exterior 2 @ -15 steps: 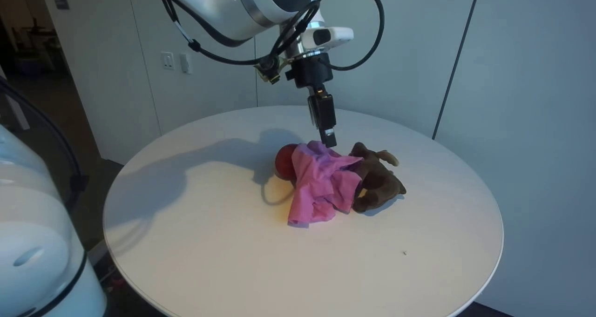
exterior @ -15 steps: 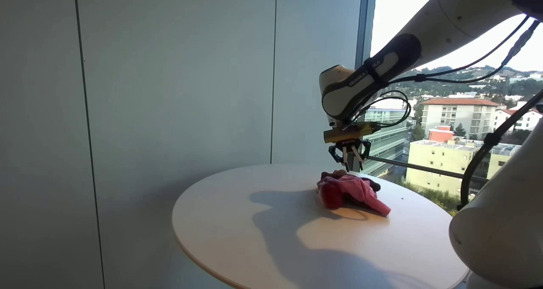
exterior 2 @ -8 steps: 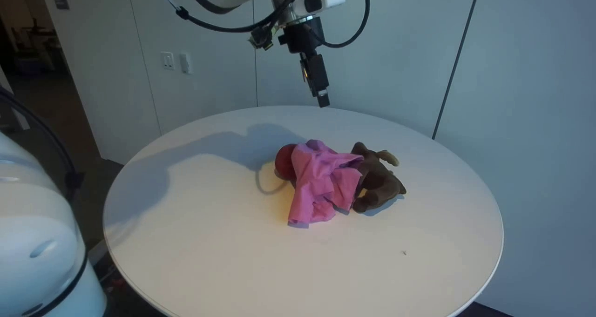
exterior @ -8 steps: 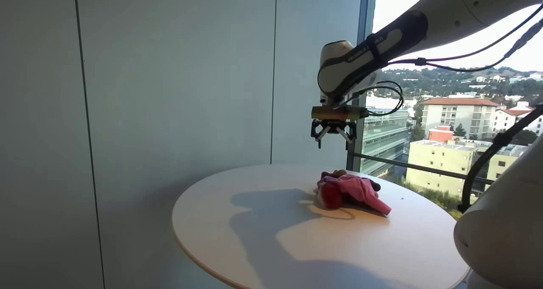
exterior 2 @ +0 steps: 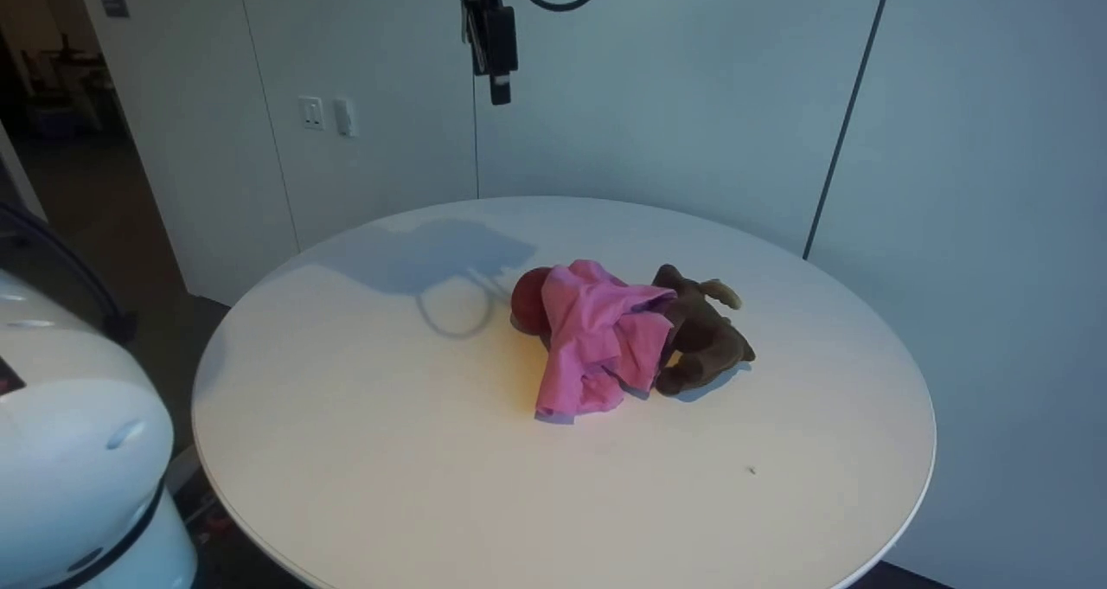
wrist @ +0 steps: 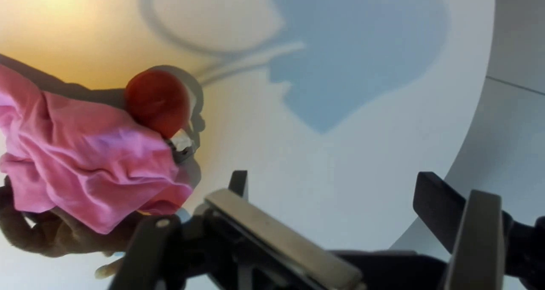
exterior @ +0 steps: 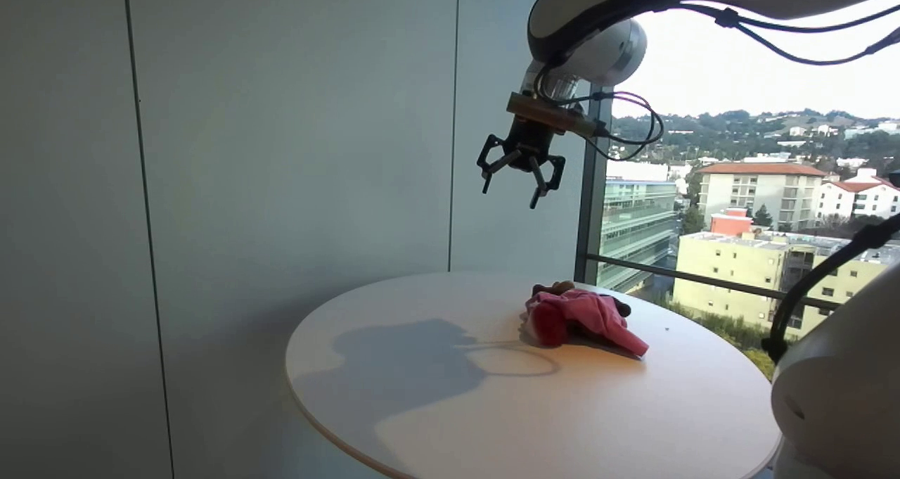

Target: Move the turnip plush toy, the moose toy and the pink shirt to the right

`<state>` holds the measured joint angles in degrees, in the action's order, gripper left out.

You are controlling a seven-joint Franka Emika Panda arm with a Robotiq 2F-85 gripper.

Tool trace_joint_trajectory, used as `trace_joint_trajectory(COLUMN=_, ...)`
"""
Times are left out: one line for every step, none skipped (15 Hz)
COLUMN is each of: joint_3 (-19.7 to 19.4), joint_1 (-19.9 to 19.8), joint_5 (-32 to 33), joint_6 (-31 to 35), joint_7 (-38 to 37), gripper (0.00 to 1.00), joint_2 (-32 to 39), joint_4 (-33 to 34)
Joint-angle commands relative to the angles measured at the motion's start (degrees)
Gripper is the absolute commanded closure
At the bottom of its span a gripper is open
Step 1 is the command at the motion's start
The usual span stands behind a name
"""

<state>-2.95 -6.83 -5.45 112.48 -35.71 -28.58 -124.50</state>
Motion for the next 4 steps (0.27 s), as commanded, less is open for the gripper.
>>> trace_joint_trajectory(joint_3=-1.12, joint_1=2.5, joint_5=-8.69, joint_6=-4.82, joint_7=7.53, gripper=0.0, joint_2=0.41, joint_4=1.06)
trace_joint_trajectory(joint_3=0.95, joint_1=-0.22, joint_5=-5.54, joint_6=-2.73, joint_7=4.17, gripper=0.0, joint_2=0.15, joint_4=0.24)
trace_joint_trajectory(joint_3=0.94, joint_1=0.16, joint_5=-7.03, joint_6=-3.62, joint_7=5.5, gripper=0.0, joint_2=0.26, joint_4=0.21)
trace_joint_trajectory(joint_3=0.9, joint_1=0.37, joint_5=-7.64, joint_6=-3.9, joint_7=6.11, gripper=0.0, joint_2=0.37, joint_4=0.2)
